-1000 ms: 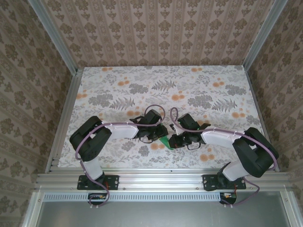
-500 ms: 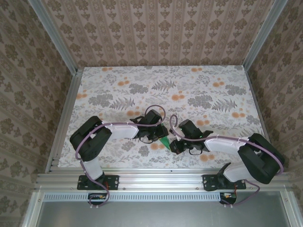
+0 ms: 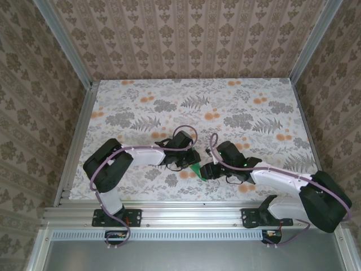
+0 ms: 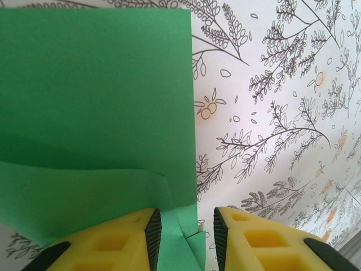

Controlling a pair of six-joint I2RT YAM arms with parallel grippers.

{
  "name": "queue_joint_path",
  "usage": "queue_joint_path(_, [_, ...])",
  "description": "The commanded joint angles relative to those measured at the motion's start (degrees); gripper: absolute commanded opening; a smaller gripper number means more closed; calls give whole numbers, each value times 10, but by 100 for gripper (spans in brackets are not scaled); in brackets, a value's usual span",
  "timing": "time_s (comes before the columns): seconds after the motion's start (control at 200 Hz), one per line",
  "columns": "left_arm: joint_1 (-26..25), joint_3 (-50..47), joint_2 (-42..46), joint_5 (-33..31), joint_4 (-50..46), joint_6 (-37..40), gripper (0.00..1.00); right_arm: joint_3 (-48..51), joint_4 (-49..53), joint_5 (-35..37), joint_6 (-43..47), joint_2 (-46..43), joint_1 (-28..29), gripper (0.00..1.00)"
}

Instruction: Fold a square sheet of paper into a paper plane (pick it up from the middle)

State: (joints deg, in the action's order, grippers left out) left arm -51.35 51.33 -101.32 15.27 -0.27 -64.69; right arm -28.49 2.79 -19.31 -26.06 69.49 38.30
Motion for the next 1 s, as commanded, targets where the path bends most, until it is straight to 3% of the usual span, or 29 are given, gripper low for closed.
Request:
queue_joint_path(0.0, [1,8,-13,-5,-32,17,34,-13,16,-22,-116,3,-28,28])
queue_joint_path(0.09, [2,10,-14,-4,-32,18,34,-29,3,-88,-163,46,-44,17])
queue_joint_path(0.42, [2,13,-15,-2,-34,18,34,-41,-68,-201,-229,171,-45,10])
queue_joint_path(0.995, [1,12,-16,-4,-39,18,34,23,-161,-241,-257,258,-45,8])
